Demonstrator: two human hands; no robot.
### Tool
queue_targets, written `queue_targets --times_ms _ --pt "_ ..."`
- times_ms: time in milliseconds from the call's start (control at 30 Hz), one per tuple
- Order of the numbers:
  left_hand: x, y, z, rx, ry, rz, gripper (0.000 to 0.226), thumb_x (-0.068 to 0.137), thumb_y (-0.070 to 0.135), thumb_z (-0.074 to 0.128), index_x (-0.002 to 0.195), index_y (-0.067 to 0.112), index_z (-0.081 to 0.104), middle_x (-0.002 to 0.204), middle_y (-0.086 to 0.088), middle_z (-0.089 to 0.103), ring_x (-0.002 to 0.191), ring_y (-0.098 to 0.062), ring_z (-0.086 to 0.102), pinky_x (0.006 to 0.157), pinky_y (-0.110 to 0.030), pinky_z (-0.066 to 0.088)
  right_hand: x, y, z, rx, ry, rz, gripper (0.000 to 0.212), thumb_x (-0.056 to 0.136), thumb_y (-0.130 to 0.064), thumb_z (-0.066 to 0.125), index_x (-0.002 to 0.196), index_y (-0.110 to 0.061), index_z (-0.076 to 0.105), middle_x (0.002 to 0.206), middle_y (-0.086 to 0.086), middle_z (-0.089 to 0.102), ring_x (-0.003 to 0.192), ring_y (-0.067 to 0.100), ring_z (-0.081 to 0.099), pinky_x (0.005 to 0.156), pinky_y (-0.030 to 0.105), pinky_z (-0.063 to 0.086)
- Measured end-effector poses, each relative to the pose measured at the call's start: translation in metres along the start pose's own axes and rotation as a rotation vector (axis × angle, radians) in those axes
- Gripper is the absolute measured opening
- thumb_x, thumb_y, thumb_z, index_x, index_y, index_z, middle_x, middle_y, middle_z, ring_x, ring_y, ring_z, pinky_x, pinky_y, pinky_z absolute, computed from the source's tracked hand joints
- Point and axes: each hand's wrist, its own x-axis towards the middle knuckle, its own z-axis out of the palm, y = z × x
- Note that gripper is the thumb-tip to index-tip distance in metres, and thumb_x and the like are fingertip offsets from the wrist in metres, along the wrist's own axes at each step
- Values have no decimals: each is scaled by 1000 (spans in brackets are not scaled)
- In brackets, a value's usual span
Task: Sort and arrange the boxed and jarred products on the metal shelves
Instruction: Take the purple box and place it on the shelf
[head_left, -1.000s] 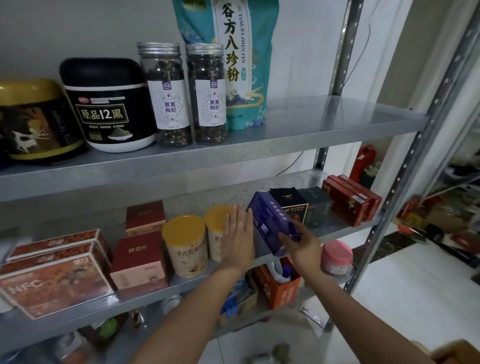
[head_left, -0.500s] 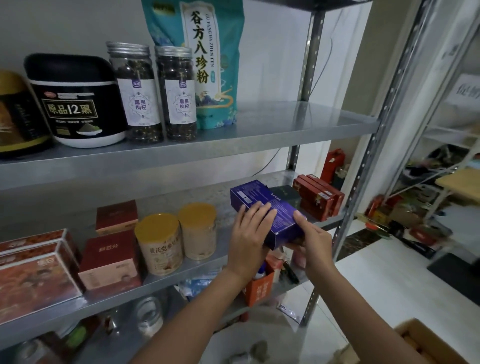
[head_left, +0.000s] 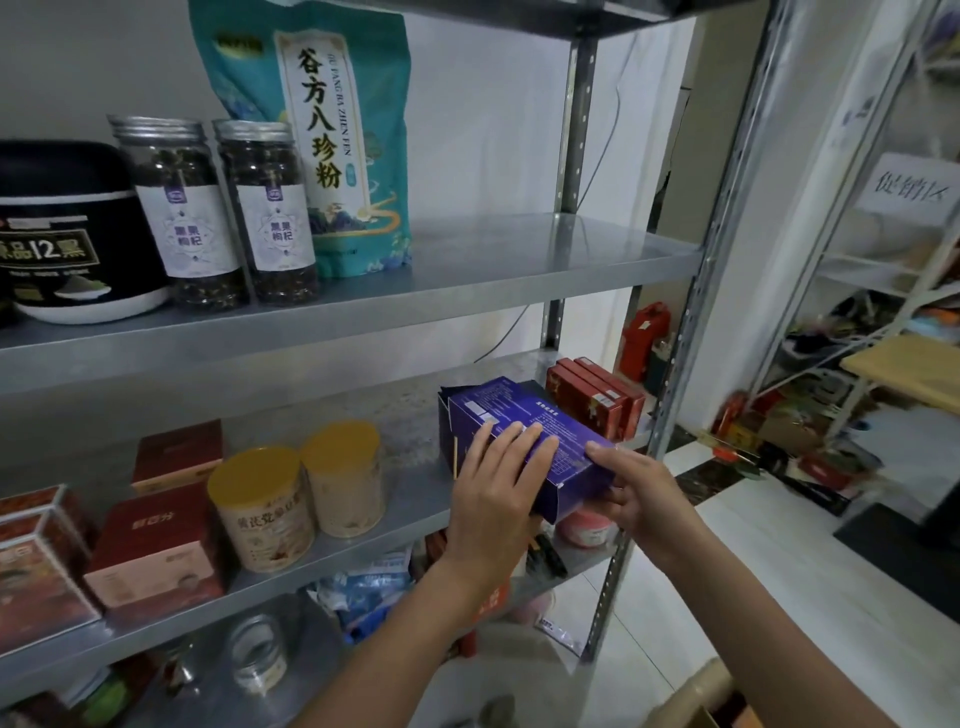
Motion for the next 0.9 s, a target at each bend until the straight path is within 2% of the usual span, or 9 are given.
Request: queue_targets --times_ms 100,200,333,433,567,667,767,833,900 --pt "1 5 1 -17 17 11 80 73 29 81 140 14 39 141 -12 49 134 -26 43 112 -50 30 -1 4 -1 50 86 -50 35 69 -24 78 98 -7 70 88 12 75 78 23 74 60 29 59" --pt "0 10 4 -36 61 17 76 77 27 79 140 15 36 146 -9 36 137 -25 35 112 -47 28 -6 5 1 90 157 -112 16 80 -15 74 95 -7 72 85 11 74 73 20 74 57 27 57" --pt "-1 20 9 3 83 92 69 74 22 84 129 11 44 133 -12 52 126 -24 47 104 -39 43 -14 10 1 172 164 -190 9 86 -18 70 93 -12 70 77 -2 75 74 9 73 52 20 54" --pt "3 29 9 -31 106 97 54 80 21 76 125 9 49 119 -14 66 117 -26 59 95 -37 53 -16 14 -4 106 123 -211 24 81 -37 69 96 -18 69 80 -7 74 80 6 72 56 20 55" --pt "12 32 -1 -193 93 -97 51 72 3 80 119 2 63 116 -13 67 111 -27 63 92 -38 55 -8 19 -22 2 48 -119 27 93 -49 53 115 -34 59 103 -3 74 93 16 72 85 37 55" --pt "24 32 -13 -414 24 -308 55 68 -2 83 118 6 63 114 -6 65 107 -19 60 89 -28 52 -4 20 -49 -292 -64 -267 60 88 -37 65 138 -51 35 144 -6 47 115 1 58 94 28 47" --pt "35 29 -24 -629 -115 -445 56 71 5 83 118 25 59 113 7 63 104 -7 57 87 -12 45 3 12 -66 -633 -141 -405 93 80 -29 75 146 -51 13 156 -25 11 138 -6 24 103 18 32" --pt "41 28 -29 -769 -224 -515 56 71 7 84 108 40 57 107 19 63 103 0 58 85 -12 48 7 1 -72 -652 -220 -415 99 73 -33 78 144 -53 12 146 -44 8 132 -21 19 99 10 37" --pt "45 28 -31 -897 -298 -630 46 73 13 83 100 41 58 102 19 66 99 0 62 81 -19 54 6 -13 -76 -600 -286 -338 90 73 -31 81 140 -54 26 140 -42 33 126 -19 37 83 13 51"
